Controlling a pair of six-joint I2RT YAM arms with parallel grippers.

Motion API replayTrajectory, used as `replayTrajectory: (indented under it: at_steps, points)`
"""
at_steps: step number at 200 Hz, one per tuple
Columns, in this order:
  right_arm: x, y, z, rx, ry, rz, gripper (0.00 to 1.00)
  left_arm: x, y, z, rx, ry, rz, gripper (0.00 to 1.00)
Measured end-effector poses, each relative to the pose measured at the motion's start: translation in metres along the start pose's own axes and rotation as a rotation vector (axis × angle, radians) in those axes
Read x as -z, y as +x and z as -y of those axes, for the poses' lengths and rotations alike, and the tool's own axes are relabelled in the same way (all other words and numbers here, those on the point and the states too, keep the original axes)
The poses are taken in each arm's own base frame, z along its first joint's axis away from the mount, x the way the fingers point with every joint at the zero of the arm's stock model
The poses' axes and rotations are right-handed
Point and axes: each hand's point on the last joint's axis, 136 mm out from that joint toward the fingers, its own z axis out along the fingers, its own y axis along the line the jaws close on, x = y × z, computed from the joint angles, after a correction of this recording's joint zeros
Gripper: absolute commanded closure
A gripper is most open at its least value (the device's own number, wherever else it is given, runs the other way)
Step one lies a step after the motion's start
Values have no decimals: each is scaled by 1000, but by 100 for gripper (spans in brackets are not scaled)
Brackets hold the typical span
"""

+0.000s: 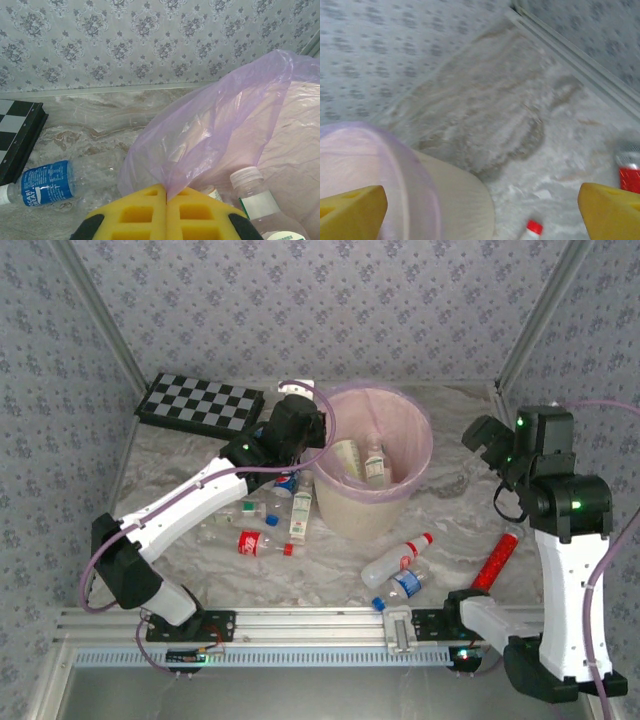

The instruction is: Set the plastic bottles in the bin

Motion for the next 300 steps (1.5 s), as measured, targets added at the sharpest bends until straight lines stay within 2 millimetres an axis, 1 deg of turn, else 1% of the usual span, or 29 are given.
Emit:
replayTrajectory:
  at_steps: [13, 30, 42, 48, 67, 83, 99, 112, 128, 146, 158, 172, 190, 212, 243, 267, 300]
  points:
    - [-13, 19, 15, -35, 65, -61, 0, 0, 0, 0, 1, 1, 2, 100]
    - [-35, 52, 33, -66, 136, -159, 0, -1, 0, 0, 2, 2, 5, 100]
    - [-52, 80, 44, -86, 178, -246, 0, -1, 0, 0, 3, 2, 5, 100]
    - [-60, 97, 50, -99, 199, -298, 0, -1, 0, 0, 2, 2, 5, 100]
    - [-77, 152, 71, -135, 255, -446, 0, -1, 0, 0, 3, 2, 6, 100]
    - [-82, 195, 82, -169, 278, -552, 2, -1, 0, 0, 3, 2, 6, 100]
    - [-82, 231, 87, -185, 274, -638, 2, -1, 0, 0, 3, 2, 6, 100]
    - [-81, 255, 86, -176, 272, -697, 2, -1, 0, 0, 3, 2, 6, 100]
    - [-80, 277, 82, -160, 271, -756, 2, -1, 0, 0, 3, 2, 6, 100]
    - [-81, 294, 75, -148, 271, -801, 7, -1, 0, 0, 3, 2, 6, 100]
    - [-82, 302, 71, -151, 268, -819, 11, -1, 0, 0, 3, 2, 6, 100]
    - [-81, 309, 69, -150, 267, -838, 13, -1, 0, 0, 3, 2, 6, 100]
    - [-80, 319, 71, -139, 276, -861, 13, -1, 0, 0, 3, 1, 6, 100]
    - [-76, 332, 79, -118, 302, -894, 14, -1, 0, 0, 3, 1, 6, 100]
    - [-71, 339, 90, -105, 335, -916, 18, -1, -1, -1, 4, 0, 6, 100]
    - [-70, 342, 94, -106, 347, -927, 19, -1, 0, -1, 4, 1, 5, 100]
    - [-76, 350, 96, -102, 370, -941, 20, -3, -1, -1, 5, 0, 5, 100]
